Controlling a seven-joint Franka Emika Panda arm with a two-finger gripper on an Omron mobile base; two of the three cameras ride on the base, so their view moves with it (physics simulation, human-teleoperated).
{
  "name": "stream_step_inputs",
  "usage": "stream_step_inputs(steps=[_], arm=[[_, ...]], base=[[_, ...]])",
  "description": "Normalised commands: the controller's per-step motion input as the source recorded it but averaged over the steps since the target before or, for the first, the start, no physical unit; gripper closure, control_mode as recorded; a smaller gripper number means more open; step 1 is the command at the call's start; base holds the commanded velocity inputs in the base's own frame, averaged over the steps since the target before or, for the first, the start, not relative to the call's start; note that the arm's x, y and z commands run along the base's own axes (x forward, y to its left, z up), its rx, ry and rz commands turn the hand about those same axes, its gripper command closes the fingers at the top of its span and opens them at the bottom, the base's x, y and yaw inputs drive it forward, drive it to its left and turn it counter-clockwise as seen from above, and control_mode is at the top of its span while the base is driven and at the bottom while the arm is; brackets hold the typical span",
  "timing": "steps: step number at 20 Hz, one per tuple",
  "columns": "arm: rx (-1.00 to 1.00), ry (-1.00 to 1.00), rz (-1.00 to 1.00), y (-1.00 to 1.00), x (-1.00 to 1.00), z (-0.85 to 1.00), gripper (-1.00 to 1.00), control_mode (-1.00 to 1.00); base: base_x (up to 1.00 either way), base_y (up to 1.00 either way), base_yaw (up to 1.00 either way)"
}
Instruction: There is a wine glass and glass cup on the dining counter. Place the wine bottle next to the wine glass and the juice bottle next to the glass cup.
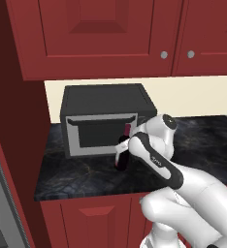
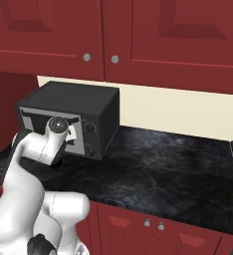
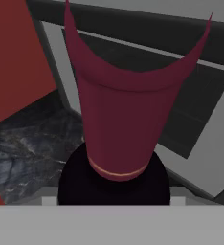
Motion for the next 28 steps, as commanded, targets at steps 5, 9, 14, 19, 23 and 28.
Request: stream_step_inputs(steps=[5,9,14,19,23,28], arm=[[0.05,-0.06,0.02,-0.12,-0.39,0.31,1.00,-1.00],[0.01,0.00,0.01,-0.11,-0.35,0.30,1.00,-1.00],[0.00,0.00,0.00,-0.10,-0.31,0.28,1.00,-1.00],[0.00,0.10,0.00,-0.03,-0.17,0.25,1.00,-1.00],[0.00,0.14,0.00,-0.01,-0.15,0.22,1.00,-1.00],[-0.08,0.00,0.00,-0.01,-0.26,0.08,1.00,-1.00]], base=[[0.00,0.00,0.00],[0.00,0.00,0.00],[0.00,0.00,0.00],[0.00,0.00,0.00],[0.00,0.00,0.00],[0.00,0.00,0.00]])
